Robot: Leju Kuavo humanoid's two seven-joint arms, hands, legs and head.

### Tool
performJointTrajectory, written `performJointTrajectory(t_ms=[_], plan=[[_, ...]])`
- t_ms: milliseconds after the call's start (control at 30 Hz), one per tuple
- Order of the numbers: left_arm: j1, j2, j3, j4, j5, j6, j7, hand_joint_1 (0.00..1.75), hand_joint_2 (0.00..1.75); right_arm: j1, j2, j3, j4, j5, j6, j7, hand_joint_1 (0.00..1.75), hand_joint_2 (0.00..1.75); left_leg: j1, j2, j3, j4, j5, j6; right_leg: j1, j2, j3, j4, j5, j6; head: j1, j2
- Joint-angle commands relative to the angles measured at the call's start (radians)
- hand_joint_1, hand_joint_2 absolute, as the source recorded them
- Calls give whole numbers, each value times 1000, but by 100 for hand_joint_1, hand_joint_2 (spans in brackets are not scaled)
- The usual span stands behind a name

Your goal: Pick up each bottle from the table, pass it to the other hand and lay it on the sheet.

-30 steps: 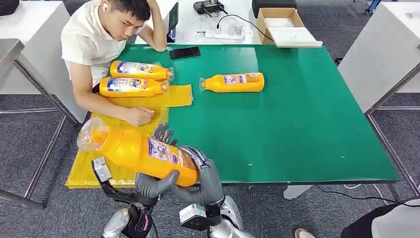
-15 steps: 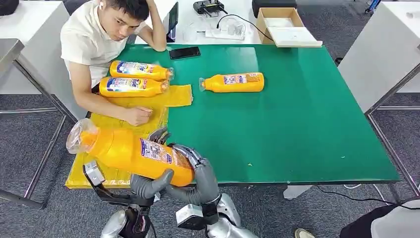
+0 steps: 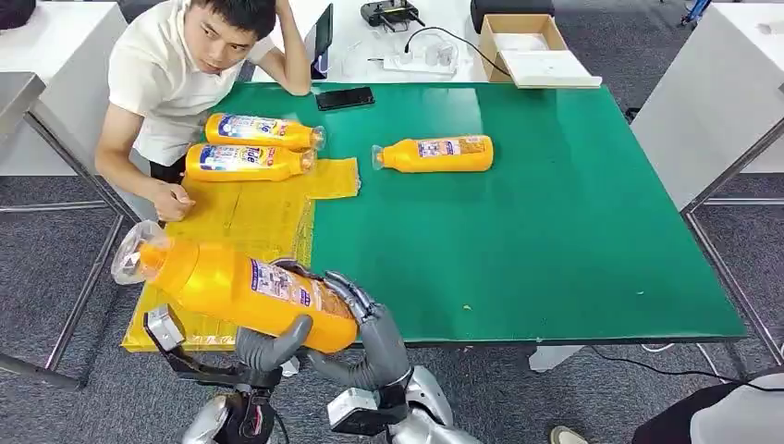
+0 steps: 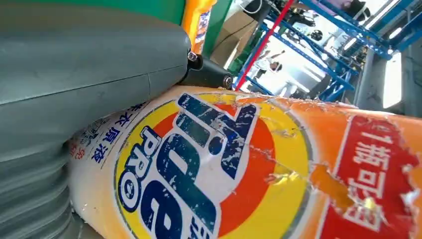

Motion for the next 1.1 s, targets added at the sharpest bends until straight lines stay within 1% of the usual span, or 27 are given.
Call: performJointTrajectory(t_ms=[33,67,100,133,167,200,233,267,300,333,400,433,467,500,533,567,600,633,700,733,767,800,833,867,933,1000,1100], plan=[[-80,1,31,14,6,-10,-4,175,175,22,-47,49,110,2,26,-31,30,175,1,-2,1,-1,0,-1,1,-4,3,-1,-1,-1,0,0],[-80,1,31,14,6,-10,-4,175,175,22,-47,49,110,2,26,-31,30,175,1,-2,1,-1,0,-1,1,-4,3,-1,-1,-1,0,0],[-80,1,31,14,6,-10,-4,175,175,22,-47,49,110,2,26,-31,10,175,1,-3,3,-1,0,-1,1,-5,4,-1,-1,-2,0,0],[-81,0,32,20,4,-13,4,175,175,19,-40,33,129,6,36,-31,0,175,1,-3,2,-1,0,-1,1,-4,3,-1,-1,-1,0,0],[-81,0,36,24,4,-16,8,175,175,21,-44,29,121,24,28,-31,0,175,1,-2,1,-1,0,-1,1,-3,2,-1,-1,-1,0,0],[-83,-1,40,31,3,-17,10,175,175,26,-46,13,117,26,28,-31,0,0,1,-3,3,-1,0,-1,1,-4,4,-1,-1,-2,0,0],[-87,5,43,39,-13,-10,13,175,175,31,-51,5,107,39,10,-31,0,0,1,-3,4,-1,-1,-2,2,-6,6,-1,-2,-2,0,0],[-95,20,34,52,-85,38,13,175,175,40,-57,-2,94,59,-25,-31,0,0,2,-3,5,-1,-1,-3,2,-6,7,-1,-2,-3,0,0],[-102,36,30,63,-163,90,-1,175,175,49,-60,-14,85,61,-45,-31,0,0,1,-4,4,-2,0,-2,1,-6,5,-2,-2,-2,0,0],[-111,57,18,83,-289,184,-2,175,175,62,-67,-25,62,69,-89,-31,0,0,1,-5,4,-2,0,-2,2,-8,6,-2,-2,-2,0,0],[-139,82,6,159,-427,297,15,175,175,106,-100,-44,-28,56,-158,-31,0,0,1,-5,4,-2,0,-2,2,-7,6,-2,-2,-2,0,0],[-143,81,13,183,-432,300,9,175,175,126,-109,-70,-73,68,-181,-31,0,0,1,-6,5,-3,1,-2,1,-8,7,-3,-2,-2,0,0],[-144,86,22,204,-443,302,5,175,175,166,-114,-140,-144,97,-181,-31,0,0,1,-6,5,-3,0,-2,1,-7,7,-2,-2,-2,0,0],[-139,85,35,209,-458,324,-4,175,175,199,-110,-209,-207,95,-181,-31,0,0,0,-3,3,-2,0,-1,0,-5,4,-1,-1,-1,0,0],[-137,88,40,209,-464,332,-5,175,175,208,-114,-224,-232,64,-181,-31,0,0,0,-4,5,-2,0,-2,0,-6,6,-2,-2,-2,0,0],[-127,96,50,205,-484,355,-1,175,175,224,-129,-251,-309,-1,-181,-31,0,0,0,-2,3,-1,0,-1,0,-4,4,-1,-1,-1,0,0],[-125,103,53,204,-510,380,0,175,175,235,-133,-269,-346,-25,-180,-31,0,0,0,-3,3,-2,0,-2,0,-5,4,0,-2,-2,0,0],[-121,115,59,205,-572,431,5,175,175,259,-131,-323,-416,-71,-130,-31,0,0,0,-2,1,-1,0,-1,0,-3,2,0,-1,-1,0,0],[-162,121,58,247,-765,584,11,175,175,276,-101,-411,-491,-45,-139,-31,0,0,0,0,3,-1,-1,-2,1,-2,4,0,-2,-2,0,0],[-182,125,65,276,-836,634,17,175,175,286,-82,-459,-533,-62,-134,-31,0,0,0,-2,-1,0,0,-1,0,-3,0,1,-1,-1,0,0],[-207,123,75,325,-958,714,37,175,175,300,-57,-519,-580,-60,-136,-31,0,0,0,-3,0,1,0,-2,1,-4,2,1,-2,-2,0,0],[-216,115,92,344,-973,719,44,175,175,305,-41,-551,-599,-63,-136,-31,0,0,-1,-3,-2,0,1,-1,-1,-4,0,1,-1,-1,0,0],[-239,105,111,394,-1002,725,61,175,175,313,-8,-615,-636,-86,-111,-31,0,0,0,-3,-1,0,0,-2,0,-5,1,1,-1,-2,0,0],[-256,95,122,427,-1000,719,68,175,175,315,10,-646,-645,-86,-102,-31,0,0,0,-4,0,0,0,-2,1,-5,2,1,-1,-3,0,0],[-325,81,105,548,-1137,799,95,175,175,304,43,-696,-639,-109,-45,-31,0,0,0,-5,0,0,1,-2,1,-6,2,1,-1,-2,0,0],[-325,81,105,548,-1137,799,95,175,175,304,43,-696,-639,-109,-45,-31,0,0,0,-4,0,-1,1,-1,0,-4,1,0,0,-1,0,0],[-325,81,105,548,-1137,799,95,175,175,304,43,-696,-639,-109,-45,-31,0,0,0,-3,1,0,1,-2,1,-5,3,0,-1,-2,0,0]])
